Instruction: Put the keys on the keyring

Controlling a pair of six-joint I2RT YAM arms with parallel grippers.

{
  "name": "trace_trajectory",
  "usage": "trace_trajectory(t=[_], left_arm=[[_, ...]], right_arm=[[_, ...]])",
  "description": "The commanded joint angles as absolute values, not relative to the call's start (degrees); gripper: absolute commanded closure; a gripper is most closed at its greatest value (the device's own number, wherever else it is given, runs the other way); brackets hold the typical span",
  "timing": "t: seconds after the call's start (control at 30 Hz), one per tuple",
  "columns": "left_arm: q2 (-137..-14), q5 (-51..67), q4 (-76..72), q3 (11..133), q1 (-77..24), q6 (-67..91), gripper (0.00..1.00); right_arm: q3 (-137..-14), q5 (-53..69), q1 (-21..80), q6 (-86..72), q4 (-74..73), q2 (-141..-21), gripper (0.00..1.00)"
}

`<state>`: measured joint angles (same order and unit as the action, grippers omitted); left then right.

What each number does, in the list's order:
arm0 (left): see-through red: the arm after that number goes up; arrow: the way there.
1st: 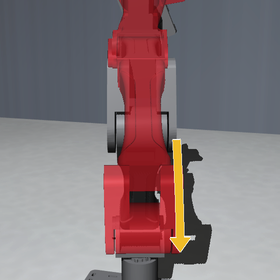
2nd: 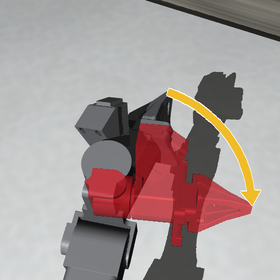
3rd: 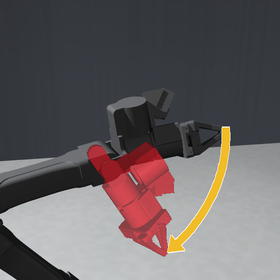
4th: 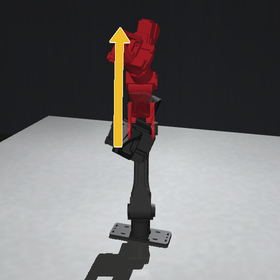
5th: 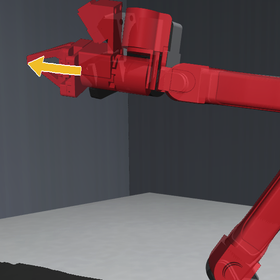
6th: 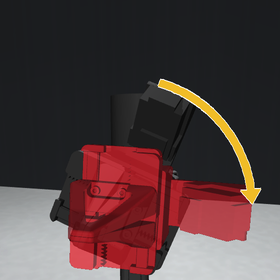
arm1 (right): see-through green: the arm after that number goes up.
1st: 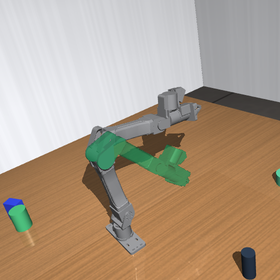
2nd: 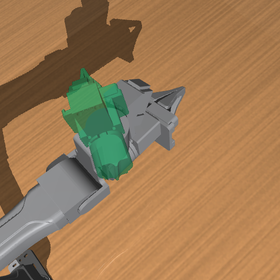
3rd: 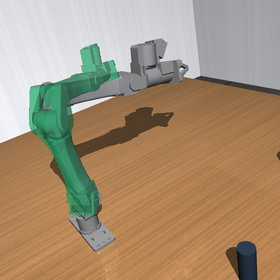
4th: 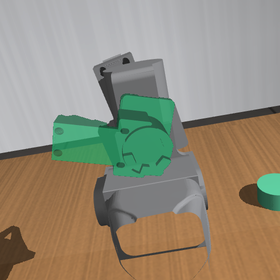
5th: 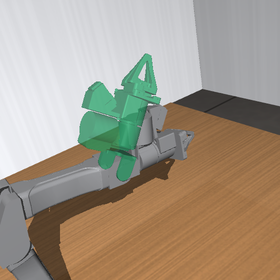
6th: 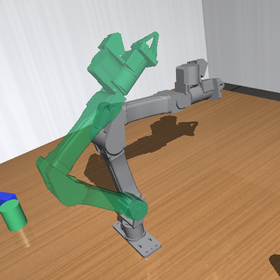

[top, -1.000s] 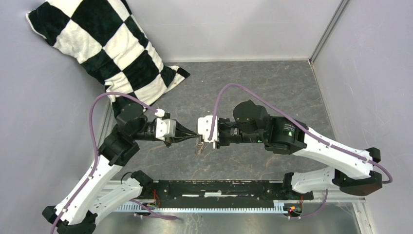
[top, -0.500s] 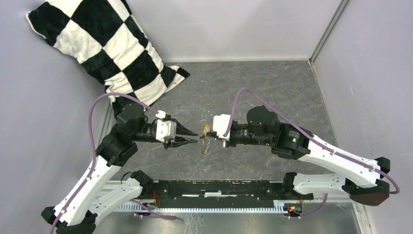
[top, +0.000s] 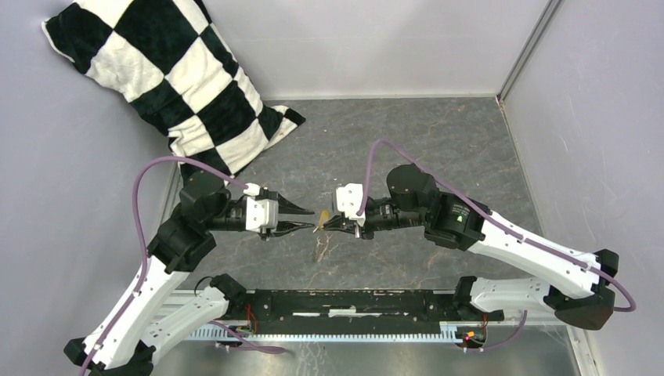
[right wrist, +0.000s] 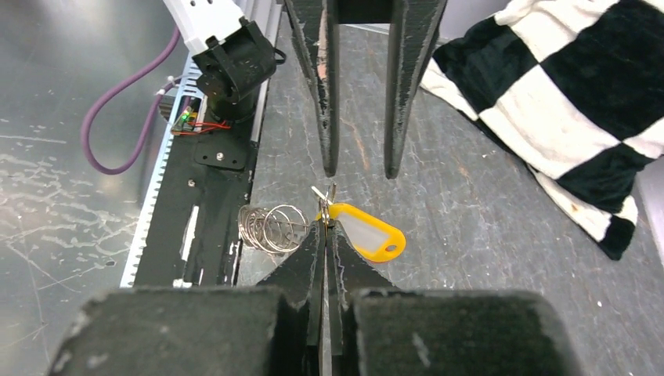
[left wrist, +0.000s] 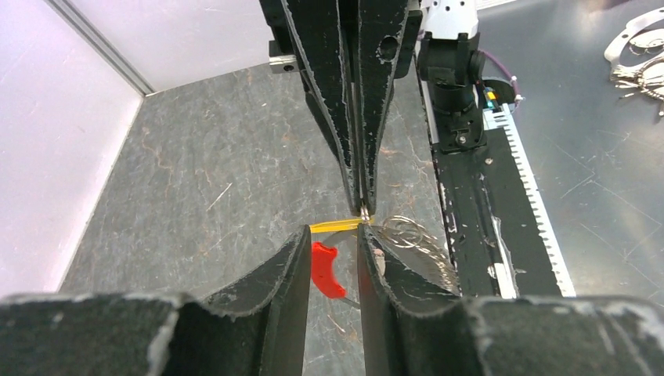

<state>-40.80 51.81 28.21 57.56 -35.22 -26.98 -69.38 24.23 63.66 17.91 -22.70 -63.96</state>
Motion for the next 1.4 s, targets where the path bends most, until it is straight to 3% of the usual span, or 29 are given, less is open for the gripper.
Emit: trace_trajectory(t=[0.0, 0.17, 0.4, 0.67, 0.9, 1.37], left_arm=[[-40.00, 51.39, 25.91, 57.79, -35.42, -27.52, 0.65], [-41.20, 55.97, 34.15, 59.43, -35.42, -31.38, 0.73], [-42.53, 57.17, 37.10, 60.91, -35.42, -32.82, 0.73], [-42.37, 56.24, 37.18, 61.06, -35.42, -36.06, 0.97], [-41.00, 55.11, 37.19, 60.15, -35.42, -37.96, 0.98], [-39.54, 55.19, 37.25, 59.06, -35.42, -42.19, 0.98]], right_arm=[[-72.18, 28.45, 63.00, 16.97, -19.32, -64.04, 1.00], [-72.07, 29.96, 62.24, 16.28, -18.35, -64.39, 1.00], [-72.40, 31.67, 61.62, 15.64, -17.73, -65.17, 1.00], [-72.17, 33.00, 61.06, 15.48, -18.19, -65.35, 1.00], [-69.74, 34.35, 59.35, 11.78, -13.55, -63.94, 0.99], [-54.36, 31.37, 58.68, -12.35, 18.14, -59.95, 0.99]])
